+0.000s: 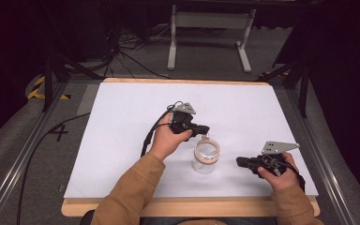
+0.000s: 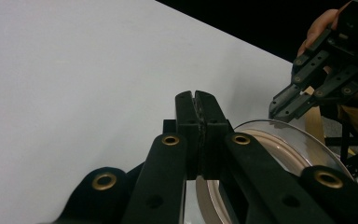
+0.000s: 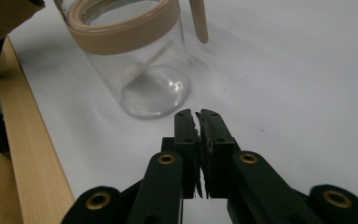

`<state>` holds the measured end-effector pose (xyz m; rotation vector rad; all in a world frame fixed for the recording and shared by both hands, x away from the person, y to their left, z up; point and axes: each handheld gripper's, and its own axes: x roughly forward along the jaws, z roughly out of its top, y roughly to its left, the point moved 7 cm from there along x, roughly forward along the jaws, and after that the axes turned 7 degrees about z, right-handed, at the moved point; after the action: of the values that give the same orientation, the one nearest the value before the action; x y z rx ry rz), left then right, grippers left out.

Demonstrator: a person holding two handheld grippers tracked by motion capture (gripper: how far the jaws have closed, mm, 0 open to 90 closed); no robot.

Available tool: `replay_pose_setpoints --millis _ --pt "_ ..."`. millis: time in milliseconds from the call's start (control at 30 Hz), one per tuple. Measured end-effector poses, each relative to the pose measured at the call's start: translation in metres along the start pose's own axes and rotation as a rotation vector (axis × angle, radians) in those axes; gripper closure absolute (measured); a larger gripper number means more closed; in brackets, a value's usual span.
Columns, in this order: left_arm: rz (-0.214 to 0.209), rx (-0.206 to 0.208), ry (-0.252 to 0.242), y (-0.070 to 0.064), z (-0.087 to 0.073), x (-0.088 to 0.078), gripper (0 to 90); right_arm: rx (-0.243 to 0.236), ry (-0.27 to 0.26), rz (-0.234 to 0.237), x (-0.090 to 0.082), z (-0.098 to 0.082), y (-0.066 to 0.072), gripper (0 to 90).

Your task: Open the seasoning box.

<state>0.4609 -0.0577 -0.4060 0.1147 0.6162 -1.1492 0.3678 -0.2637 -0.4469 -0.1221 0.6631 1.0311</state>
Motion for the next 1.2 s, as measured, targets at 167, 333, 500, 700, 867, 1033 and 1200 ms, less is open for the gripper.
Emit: replay_pose_setpoints --millis 167,333,500,700,867,1033,1200 --pt "-0.002 0.003 -0.006 0.000 0.000 0.001 89.7 -0.022 -0.026 0.033 0.001 0.010 0.012 87.4" --pt "-0.005 -0.001 -0.009 0.001 0.000 0.001 89.7 -0.048 -0.050 0.086 0.007 0.022 0.029 89.9" --pt "-0.006 -0.005 -0.005 0.001 0.000 0.001 89.8 -0.053 -0.042 0.111 0.019 0.029 0.042 90.0" --pt "-0.012 -0.009 -0.003 0.002 0.000 0.001 89.7 -0.055 -0.054 0.120 0.029 0.034 0.048 90.0" --pt "-0.015 -0.012 -0.004 0.002 0.000 0.002 89.8 -0.050 -0.066 0.117 0.030 0.037 0.048 90.0" --pt "-0.015 -0.011 -0.002 0.002 -0.001 0.002 89.7 -0.038 -0.082 0.099 0.030 0.038 0.045 90.0" --pt "-0.016 -0.007 0.004 0.002 -0.001 0.001 89.8 -0.039 -0.104 0.096 0.031 0.041 0.045 90.0"
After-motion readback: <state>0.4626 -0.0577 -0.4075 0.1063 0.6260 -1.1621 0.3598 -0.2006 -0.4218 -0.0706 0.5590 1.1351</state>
